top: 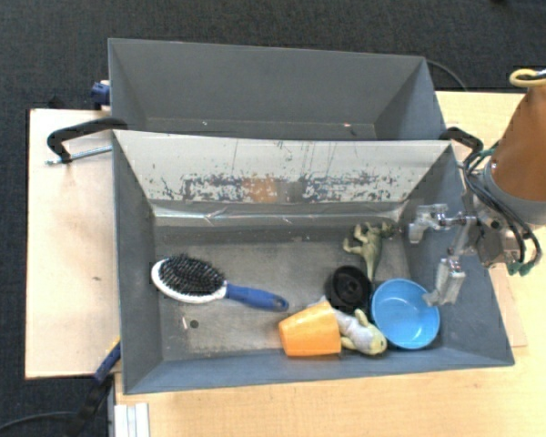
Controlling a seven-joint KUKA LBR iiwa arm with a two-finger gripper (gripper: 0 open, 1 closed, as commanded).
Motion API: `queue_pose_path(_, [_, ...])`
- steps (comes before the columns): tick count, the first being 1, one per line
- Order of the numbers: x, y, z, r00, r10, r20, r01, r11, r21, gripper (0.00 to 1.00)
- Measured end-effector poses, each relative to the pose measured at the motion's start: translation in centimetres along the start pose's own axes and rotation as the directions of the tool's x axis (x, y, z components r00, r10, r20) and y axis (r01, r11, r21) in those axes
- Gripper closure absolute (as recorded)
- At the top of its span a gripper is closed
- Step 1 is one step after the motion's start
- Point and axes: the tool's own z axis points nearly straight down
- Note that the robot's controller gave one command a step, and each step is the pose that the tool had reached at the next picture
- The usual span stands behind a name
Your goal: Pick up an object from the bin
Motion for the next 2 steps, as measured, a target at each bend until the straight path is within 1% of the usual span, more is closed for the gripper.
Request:
queue_pose_path(1, [-2.06,1.53,16.47,0.999,-0.036,-0.008,0.036,0.999,-0.002,0.0])
queue_pose_path(2, [-2.34,1.48,15.98,0.999,-0.036,0.003,0.036,0.999,0.0,1.0])
